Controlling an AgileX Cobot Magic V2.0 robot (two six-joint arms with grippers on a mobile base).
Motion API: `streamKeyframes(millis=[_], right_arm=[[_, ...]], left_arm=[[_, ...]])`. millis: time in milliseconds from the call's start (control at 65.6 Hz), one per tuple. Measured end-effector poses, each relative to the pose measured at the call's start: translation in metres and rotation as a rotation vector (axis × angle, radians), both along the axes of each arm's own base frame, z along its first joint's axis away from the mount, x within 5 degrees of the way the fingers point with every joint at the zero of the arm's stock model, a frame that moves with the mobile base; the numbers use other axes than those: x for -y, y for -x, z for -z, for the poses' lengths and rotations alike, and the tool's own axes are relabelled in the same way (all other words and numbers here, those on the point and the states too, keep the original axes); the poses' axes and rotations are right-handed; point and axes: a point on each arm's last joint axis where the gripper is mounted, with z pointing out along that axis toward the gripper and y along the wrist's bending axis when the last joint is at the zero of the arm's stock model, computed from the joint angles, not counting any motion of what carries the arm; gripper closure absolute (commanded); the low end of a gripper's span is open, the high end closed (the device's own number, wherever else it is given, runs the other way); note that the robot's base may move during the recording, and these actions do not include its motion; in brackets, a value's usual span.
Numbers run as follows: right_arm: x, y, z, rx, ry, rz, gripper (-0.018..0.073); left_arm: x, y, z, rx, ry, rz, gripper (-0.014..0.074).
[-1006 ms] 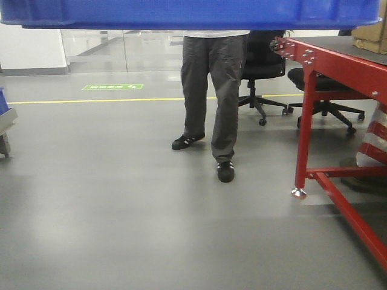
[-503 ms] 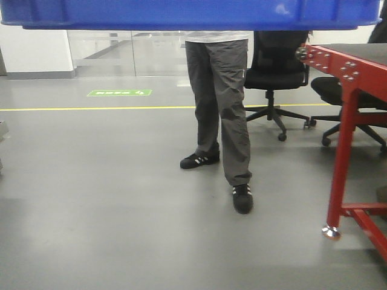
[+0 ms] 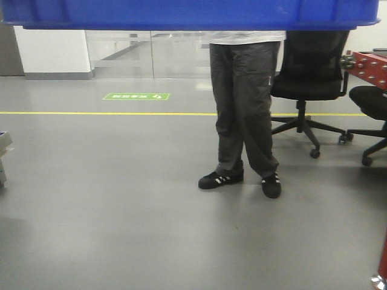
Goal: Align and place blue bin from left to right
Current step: 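Carry the blue bin with both grippers across the floor past the red bench, then carry the blue bin with both grippers toward another roller shelf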
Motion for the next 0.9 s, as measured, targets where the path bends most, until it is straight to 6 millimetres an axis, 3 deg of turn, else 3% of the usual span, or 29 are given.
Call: streamKeyframes(millis=[899], right_arm=[[0.0019, -0.0015, -0.0015, 0.022, 0.004, 0.009, 0.0712]], left_arm=[[0.0022, -0.0059, -0.0053, 0.086, 0.021, 0.009, 0.0708]])
